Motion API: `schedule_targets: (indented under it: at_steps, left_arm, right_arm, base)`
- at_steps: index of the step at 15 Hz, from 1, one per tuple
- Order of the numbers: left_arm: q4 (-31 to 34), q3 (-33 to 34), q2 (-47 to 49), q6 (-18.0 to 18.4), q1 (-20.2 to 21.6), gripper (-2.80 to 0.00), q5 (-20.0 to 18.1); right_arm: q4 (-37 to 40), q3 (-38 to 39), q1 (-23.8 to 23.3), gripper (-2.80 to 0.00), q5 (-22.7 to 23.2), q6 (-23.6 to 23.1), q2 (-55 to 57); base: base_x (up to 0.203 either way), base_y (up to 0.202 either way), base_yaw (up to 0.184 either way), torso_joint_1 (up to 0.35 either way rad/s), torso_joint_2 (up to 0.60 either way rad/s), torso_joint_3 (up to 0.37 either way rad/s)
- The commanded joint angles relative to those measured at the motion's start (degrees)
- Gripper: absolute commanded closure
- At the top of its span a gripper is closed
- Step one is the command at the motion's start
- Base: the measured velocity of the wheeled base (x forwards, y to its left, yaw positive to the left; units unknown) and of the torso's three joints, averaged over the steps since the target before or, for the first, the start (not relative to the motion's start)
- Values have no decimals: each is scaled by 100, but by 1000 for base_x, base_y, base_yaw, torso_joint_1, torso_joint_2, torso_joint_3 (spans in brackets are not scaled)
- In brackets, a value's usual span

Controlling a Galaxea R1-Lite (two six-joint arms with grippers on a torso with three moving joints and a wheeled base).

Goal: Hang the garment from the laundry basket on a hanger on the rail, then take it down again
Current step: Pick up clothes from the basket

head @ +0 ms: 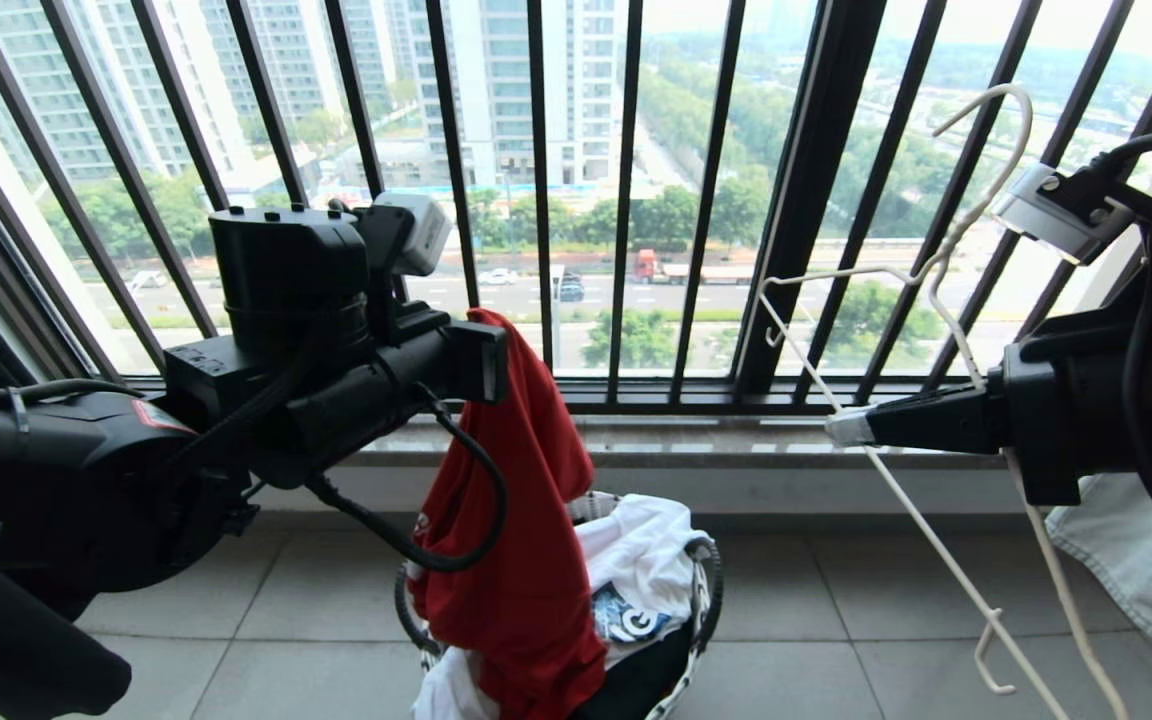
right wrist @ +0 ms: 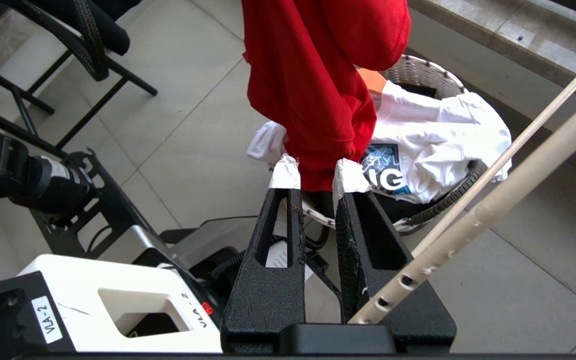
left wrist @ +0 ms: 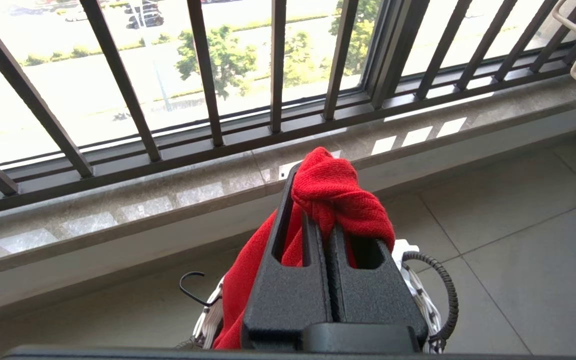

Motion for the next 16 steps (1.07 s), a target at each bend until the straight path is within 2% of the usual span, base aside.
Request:
schedule_targets:
  at_steps: [1,11,15,16]
  left_arm:
    - [-20,9,55,9,-6,0,6]
    - [-70,106,48,-25,3,0,-2]
    - [-1161,265,189,-18,3,0,-11]
    - [-1177,183,202,-27,3,0,5]
  right_arm:
    - [10,-1,7,0,16,0,-1]
    - [10,8,8,0,16,0,-1]
    - [10,8,17,0,24,-5,14]
    - [15,8,57,0,25,0,31]
  base:
    - [0,0,0,-7,2,203]
    - [0,0,0,3,1,169]
    - [0,0,0,1,-1,7]
    - [0,0,0,0,0,0]
